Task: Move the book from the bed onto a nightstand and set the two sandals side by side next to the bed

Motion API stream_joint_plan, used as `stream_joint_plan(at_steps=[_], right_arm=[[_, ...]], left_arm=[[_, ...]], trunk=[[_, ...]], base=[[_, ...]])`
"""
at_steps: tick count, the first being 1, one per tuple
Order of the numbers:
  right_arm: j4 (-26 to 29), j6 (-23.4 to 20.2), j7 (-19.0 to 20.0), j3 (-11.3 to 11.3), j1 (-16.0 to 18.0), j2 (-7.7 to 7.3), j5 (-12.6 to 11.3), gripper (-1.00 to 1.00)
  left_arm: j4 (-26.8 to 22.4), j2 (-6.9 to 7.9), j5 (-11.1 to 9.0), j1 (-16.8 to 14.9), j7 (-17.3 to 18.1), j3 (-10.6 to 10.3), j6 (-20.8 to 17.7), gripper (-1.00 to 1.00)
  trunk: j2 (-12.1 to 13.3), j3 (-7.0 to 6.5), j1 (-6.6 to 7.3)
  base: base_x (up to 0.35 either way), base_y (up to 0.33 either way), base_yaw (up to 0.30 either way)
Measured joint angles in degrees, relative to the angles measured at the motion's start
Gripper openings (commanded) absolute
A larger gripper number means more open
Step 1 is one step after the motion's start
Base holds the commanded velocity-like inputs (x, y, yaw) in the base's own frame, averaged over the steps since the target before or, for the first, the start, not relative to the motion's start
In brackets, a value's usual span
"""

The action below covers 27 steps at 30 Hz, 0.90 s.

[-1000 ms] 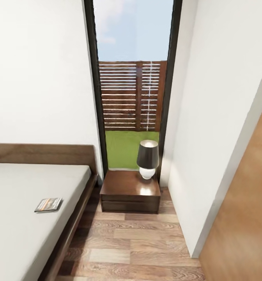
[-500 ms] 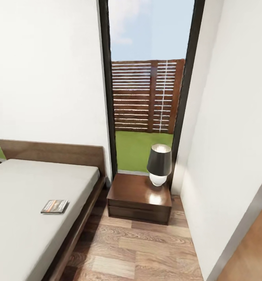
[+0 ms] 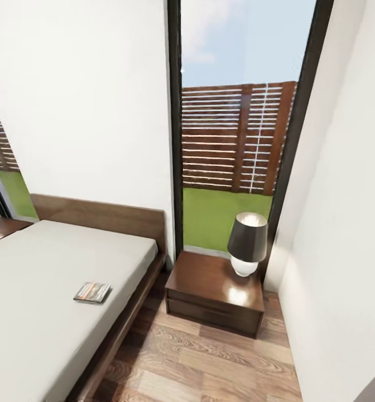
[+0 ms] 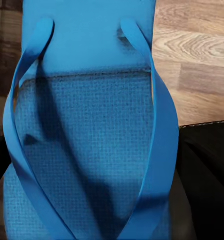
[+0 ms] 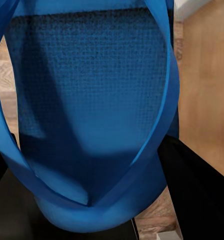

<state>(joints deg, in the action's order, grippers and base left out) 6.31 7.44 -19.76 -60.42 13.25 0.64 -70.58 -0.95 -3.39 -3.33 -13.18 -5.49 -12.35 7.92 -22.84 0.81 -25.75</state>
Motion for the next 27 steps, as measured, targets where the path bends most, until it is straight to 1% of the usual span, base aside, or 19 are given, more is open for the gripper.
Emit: stream_joint_plan(at_steps=[18, 27], right_arm=[[-0.1, 0.0, 0.0, 0.0, 0.0, 0.00, 0.0, -1.00], [-0.1, 0.1, 0.0, 0.0, 0.0, -0.01, 0.0, -1.00]], left_arm=[[0.3, -0.39, 0.2, 0.1, -0.1, -0.1, 0.1, -1.00], [0.4, -0.28, 0.3, 1.5, -0.2, 0.0, 0.1, -1.00]], trunk=[[0.0, 0.00, -0.01], [0.0, 0.00, -0.01]], base=[[0.007, -0.006, 0.254], [0.000, 0.000, 0.254]])
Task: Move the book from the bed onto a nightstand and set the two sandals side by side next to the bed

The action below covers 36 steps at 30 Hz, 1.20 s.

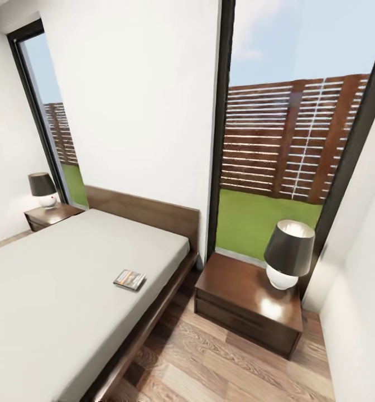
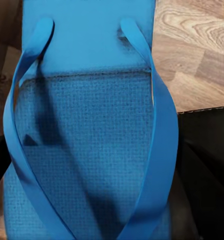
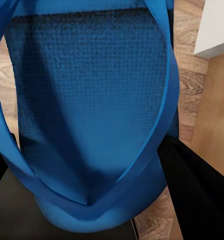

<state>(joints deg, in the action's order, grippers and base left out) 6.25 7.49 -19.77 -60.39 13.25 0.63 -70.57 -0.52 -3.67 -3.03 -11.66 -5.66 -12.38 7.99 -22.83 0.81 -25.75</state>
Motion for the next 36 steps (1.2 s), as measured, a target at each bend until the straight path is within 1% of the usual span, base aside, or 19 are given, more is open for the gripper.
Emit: stream_joint_plan(at_steps=[11, 31, 36], right_arm=[[0.0, 0.0, 0.0, 0.0, 0.0, 0.00, 0.0, -1.00], [0.0, 0.0, 0.0, 0.0, 0.0, 0.00, 0.0, -1.00], [0.0, 0.0, 0.0, 0.0, 0.0, -0.03, 0.0, -1.00]], left_arm=[[0.1, 0.46, 0.1, 0.3, -0.1, 0.0, -0.3, -1.00], [-0.2, 0.53, 0.1, 0.3, -0.2, -0.1, 0.0, -1.00], [-0.3, 0.53, 0.1, 0.3, -0.2, -0.1, 0.0, -1.00]], trunk=[[0.0, 0.00, 0.00], [0.0, 0.00, 0.00], [0.0, 0.00, 0.00]], base=[[0.000, 0.000, 0.254], [0.000, 0.000, 0.254], [0.000, 0.000, 0.150]])
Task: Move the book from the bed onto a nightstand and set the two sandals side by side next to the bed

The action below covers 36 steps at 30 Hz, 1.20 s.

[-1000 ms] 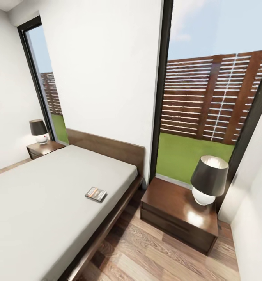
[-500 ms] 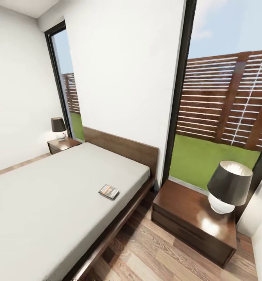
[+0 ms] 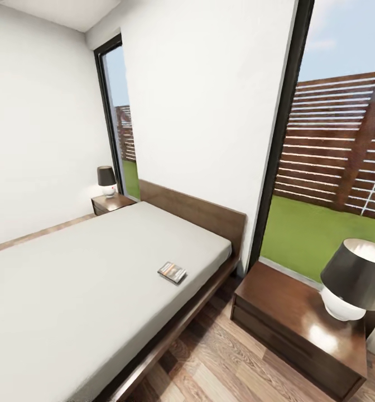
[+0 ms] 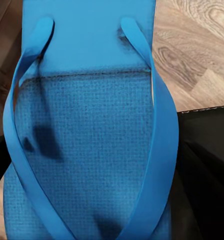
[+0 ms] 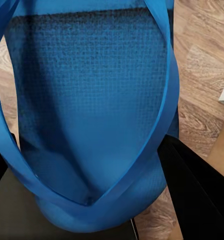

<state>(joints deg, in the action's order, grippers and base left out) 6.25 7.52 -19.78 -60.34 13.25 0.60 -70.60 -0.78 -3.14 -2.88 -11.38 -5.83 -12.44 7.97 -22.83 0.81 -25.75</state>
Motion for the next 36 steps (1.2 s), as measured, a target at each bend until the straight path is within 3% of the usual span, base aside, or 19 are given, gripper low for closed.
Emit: stream_joint_plan(at_steps=[16, 36], right_arm=[[0.0, 0.0, 0.0, 0.0, 0.0, 0.02, 0.0, -1.00], [0.0, 0.0, 0.0, 0.0, 0.0, 0.04, -0.1, -1.00]], left_arm=[[0.0, 0.00, 0.0, 0.0, 0.0, 0.0, 0.0, -1.00], [0.0, 0.00, 0.0, 0.0, 0.0, 0.0, 0.0, -1.00]], trunk=[[0.0, 0.00, 0.00], [0.0, 0.00, 0.00]], base=[[0.000, 0.000, 0.023], [0.000, 0.000, 0.230]])
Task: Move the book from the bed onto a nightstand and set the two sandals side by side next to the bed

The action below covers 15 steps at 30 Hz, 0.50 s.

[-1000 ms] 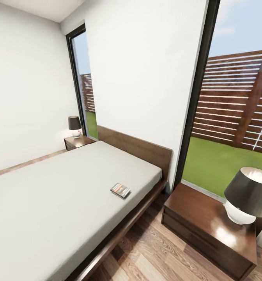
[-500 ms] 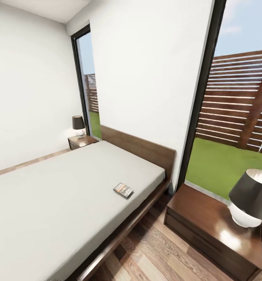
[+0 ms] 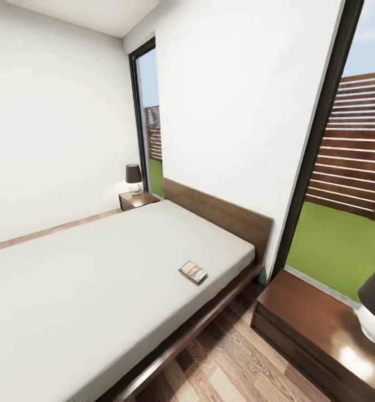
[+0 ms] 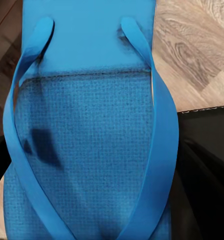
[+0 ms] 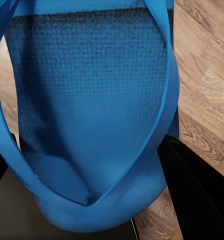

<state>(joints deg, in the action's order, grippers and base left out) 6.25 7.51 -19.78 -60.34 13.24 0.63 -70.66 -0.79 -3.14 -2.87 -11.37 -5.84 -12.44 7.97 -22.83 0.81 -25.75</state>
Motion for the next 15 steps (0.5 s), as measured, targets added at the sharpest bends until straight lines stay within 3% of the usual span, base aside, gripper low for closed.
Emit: stream_joint_plan(at_steps=[15], right_arm=[[0.0, 0.0, 0.0, 0.0, 0.0, 0.00, 0.1, -1.00]], left_arm=[[0.0, 0.00, 0.0, 0.0, 0.0, 0.0, 0.0, -1.00]], trunk=[[0.0, 0.00, 0.00]], base=[[0.000, 0.000, 0.246]])
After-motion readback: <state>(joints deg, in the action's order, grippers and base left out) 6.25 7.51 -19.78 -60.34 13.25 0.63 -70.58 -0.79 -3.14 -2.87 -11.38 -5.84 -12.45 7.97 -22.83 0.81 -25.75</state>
